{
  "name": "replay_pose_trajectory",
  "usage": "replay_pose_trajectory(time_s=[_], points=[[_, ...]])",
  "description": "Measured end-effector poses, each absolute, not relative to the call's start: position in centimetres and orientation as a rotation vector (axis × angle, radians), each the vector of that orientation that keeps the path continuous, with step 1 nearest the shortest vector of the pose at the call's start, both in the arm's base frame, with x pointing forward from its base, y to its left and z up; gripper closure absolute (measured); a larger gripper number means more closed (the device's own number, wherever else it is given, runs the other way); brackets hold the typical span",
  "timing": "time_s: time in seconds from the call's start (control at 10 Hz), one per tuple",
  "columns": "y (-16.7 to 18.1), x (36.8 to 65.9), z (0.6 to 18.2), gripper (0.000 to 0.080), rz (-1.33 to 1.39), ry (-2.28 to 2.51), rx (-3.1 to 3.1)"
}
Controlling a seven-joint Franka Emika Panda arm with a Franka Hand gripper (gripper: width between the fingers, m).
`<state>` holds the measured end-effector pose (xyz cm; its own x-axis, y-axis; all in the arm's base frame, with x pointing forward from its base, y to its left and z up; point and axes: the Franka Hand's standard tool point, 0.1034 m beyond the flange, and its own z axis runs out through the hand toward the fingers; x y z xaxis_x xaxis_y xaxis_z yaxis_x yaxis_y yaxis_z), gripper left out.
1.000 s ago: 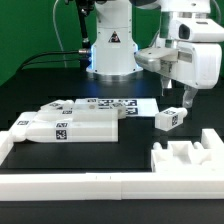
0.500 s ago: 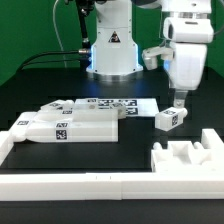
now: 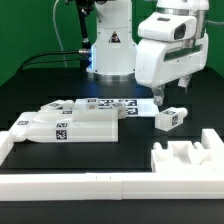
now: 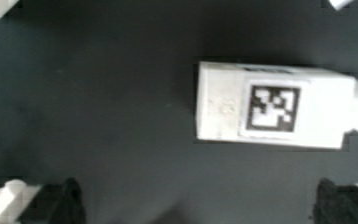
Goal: Assemble chair
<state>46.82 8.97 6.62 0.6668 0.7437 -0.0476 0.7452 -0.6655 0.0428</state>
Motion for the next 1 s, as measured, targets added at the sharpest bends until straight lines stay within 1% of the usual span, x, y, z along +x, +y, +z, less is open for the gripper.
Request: replay_pose_trajectory(time_s=[0.3, 0.5, 0.7, 1.0], points=[[8.9, 46.8, 6.6, 0.0150, -0.040, 0.932, 2.957], [7.5, 48.0, 7.3, 0.0150, -0.069, 0.433, 3.145], [7.4, 48.2, 7.5, 0.0150, -0.116, -0.090, 3.205], [7.7, 47.8, 7.2, 0.0150, -0.129, -0.358, 3.192]])
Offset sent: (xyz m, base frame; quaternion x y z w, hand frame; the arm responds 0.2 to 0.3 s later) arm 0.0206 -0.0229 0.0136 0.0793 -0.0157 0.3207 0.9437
